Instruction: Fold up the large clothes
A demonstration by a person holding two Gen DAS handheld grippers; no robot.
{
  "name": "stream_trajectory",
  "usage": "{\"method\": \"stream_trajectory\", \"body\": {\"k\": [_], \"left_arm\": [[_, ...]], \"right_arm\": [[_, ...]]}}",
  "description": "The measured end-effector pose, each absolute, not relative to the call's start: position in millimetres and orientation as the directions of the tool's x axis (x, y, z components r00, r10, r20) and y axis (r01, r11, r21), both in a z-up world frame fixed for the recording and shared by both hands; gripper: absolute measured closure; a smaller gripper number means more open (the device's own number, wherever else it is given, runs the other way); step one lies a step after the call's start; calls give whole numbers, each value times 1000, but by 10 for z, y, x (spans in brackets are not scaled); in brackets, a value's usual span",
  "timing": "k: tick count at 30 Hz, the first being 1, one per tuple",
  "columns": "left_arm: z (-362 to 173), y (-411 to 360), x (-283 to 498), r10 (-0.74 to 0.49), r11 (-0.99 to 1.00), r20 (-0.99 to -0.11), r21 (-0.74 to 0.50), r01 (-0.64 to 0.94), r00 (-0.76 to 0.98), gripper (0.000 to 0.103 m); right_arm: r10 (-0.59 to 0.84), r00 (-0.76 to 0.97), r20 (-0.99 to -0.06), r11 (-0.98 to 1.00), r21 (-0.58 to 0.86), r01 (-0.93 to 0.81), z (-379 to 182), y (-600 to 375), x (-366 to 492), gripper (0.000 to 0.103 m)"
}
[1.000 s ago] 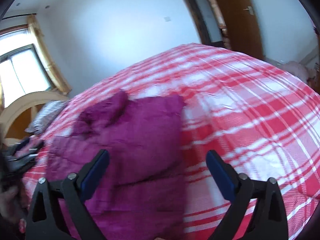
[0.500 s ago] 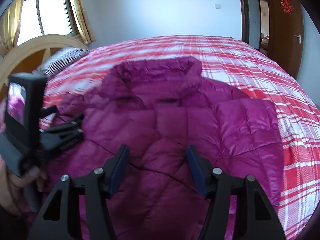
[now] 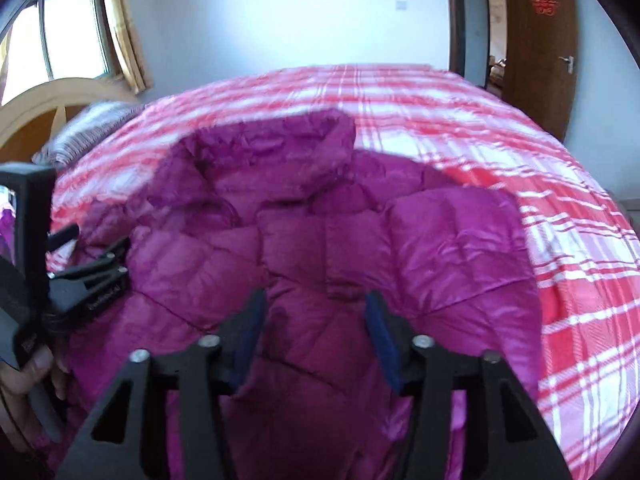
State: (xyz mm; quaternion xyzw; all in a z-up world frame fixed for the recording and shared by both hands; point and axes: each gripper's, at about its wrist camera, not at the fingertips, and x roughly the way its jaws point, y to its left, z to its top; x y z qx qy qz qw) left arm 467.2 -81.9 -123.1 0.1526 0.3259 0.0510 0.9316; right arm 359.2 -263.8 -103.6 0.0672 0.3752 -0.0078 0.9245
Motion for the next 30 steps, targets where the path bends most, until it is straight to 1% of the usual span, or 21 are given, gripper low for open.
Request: {"method": "stream_trajectory", "body": {"k": [1,3,4,5,7,8,9,11,14,15,17,19,21,23,30], "left_arm": [[-1125,-780,4633,168,959,-581,282,3,796,26],[-1028,-757,4633,168,963,-565,271,-12,808,24],[-1016,-754,4664,172,963,-563,270,-18,808,17],[-1046,-749,4727,184,961,-571,277,-23,800,15],[-1190,-720,4875,237,951,-596,306,-56,767,15],[-1321,-701,4979,258,946,-627,320,-59,735,15],[-1412,-686,5027,265,944,-647,324,-56,715,15],[-1535,-627,5083,233,958,-681,283,-44,694,14],[-1579,-602,5095,235,959,-686,277,-51,689,10],[-1598,-593,5106,231,961,-692,270,-51,684,9],[-1625,-545,5130,229,966,-704,251,-66,672,3],[-1644,-506,5156,218,971,-718,226,-74,661,1],[-1657,-474,5162,201,977,-729,202,-75,655,1],[-1663,-471,5158,202,976,-727,203,-76,656,1],[-1656,-473,5161,203,976,-729,203,-76,654,1]], "right_arm": [[30,736,-676,992,113,63,-968,-2600,3546,37],[12,775,-631,995,86,55,-819,-2482,3453,36],[19,782,-623,995,85,43,-792,-2434,3450,36],[56,783,-620,995,102,10,-788,-2361,3473,36],[82,764,-640,993,114,-11,-874,-2293,3560,36],[82,749,-657,994,111,-11,-966,-2272,3629,36],[76,734,-674,994,111,0,-1075,-2288,3693,36],[71,705,-705,992,123,23,-1258,-2345,3787,36],[97,706,-702,986,162,25,-1304,-2427,3779,37],[99,698,-709,987,161,24,-1325,-2425,3799,36],[99,679,-727,987,157,24,-1366,-2428,3831,35],[93,673,-734,988,151,28,-1386,-2423,3844,34],[94,671,-736,988,151,27,-1386,-2422,3848,34],[93,669,-737,988,150,28,-1393,-2417,3844,34],[24,656,-755,997,62,35,-1419,-2301,3876,33]]}}
